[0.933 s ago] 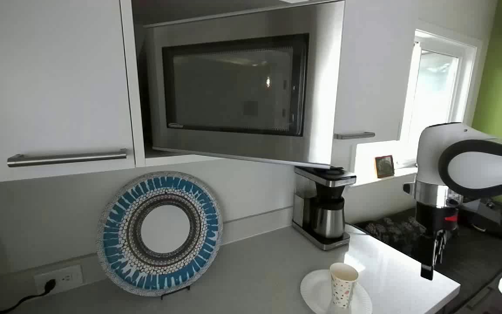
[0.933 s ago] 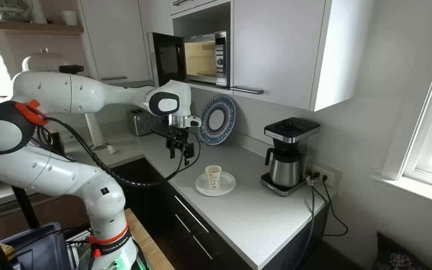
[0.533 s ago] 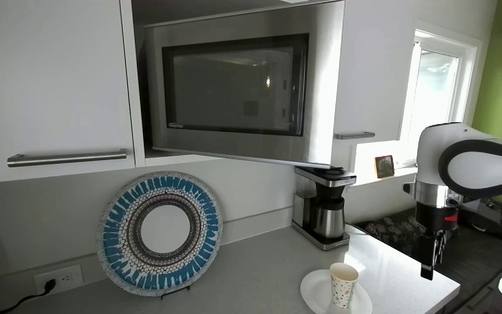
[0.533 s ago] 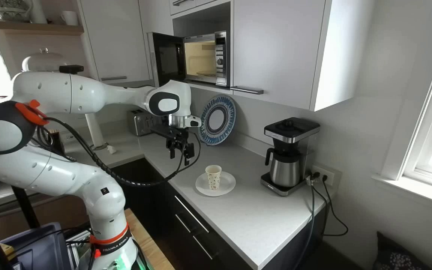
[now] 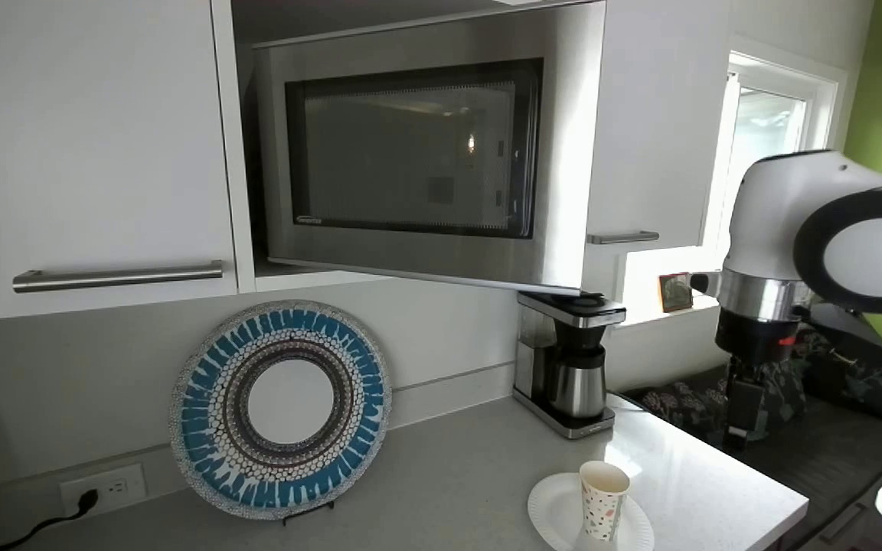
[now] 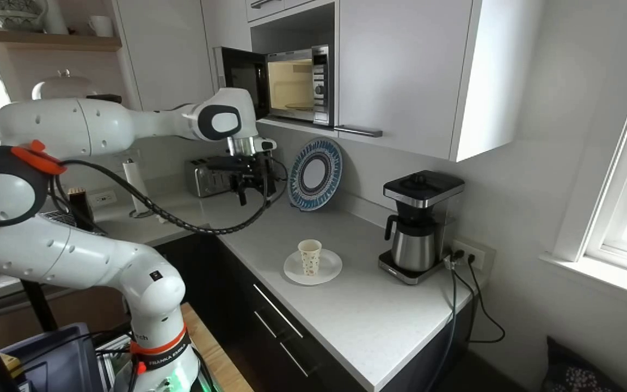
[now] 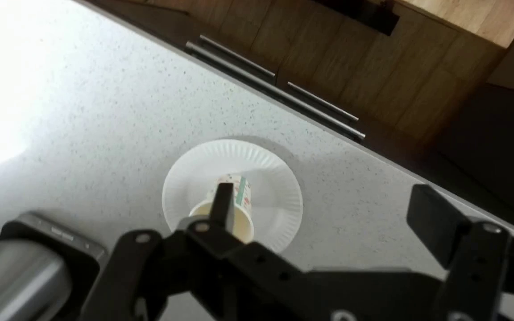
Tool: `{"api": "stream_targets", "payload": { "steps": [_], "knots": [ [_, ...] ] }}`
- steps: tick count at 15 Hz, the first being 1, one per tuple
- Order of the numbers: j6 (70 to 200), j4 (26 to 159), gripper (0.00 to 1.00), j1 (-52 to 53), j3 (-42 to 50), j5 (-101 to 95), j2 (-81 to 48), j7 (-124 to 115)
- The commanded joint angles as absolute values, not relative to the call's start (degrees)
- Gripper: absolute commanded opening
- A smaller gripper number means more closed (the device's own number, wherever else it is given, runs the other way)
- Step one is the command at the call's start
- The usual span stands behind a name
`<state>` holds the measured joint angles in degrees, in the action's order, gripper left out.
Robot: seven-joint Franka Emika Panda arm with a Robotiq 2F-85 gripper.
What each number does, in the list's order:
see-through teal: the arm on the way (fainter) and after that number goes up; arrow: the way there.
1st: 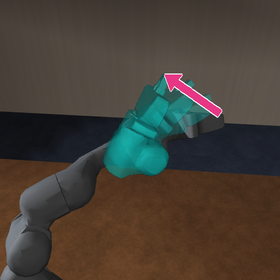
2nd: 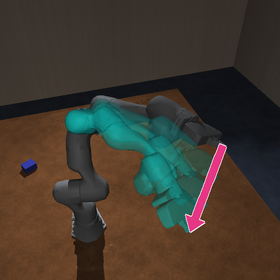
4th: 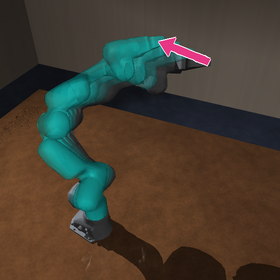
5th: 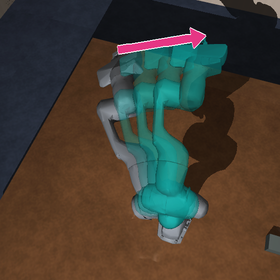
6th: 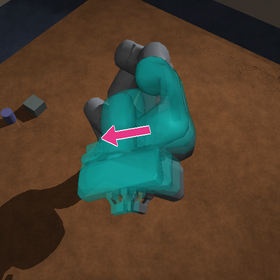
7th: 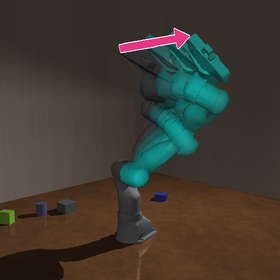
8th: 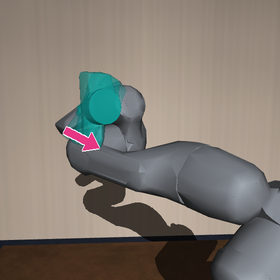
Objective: Close the microwave door
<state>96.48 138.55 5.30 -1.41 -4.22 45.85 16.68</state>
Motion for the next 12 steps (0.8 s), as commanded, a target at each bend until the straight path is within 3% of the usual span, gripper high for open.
{"api": "stream_targets", "payload": {
  "steps": [1, 8, 12],
  "knots": [
    [94.2, 132.9, 1.00, 9.8, -3.4, -6.2, 48.6, 20.5],
    [105.5, 126.9, 1.00, 17.3, -3.0, 0.9, 49.1, 22.9],
    [103.9, 127.1, 1.00, 15.7, -3.7, -1.3, 49.3, 21.8]
  ]
}}
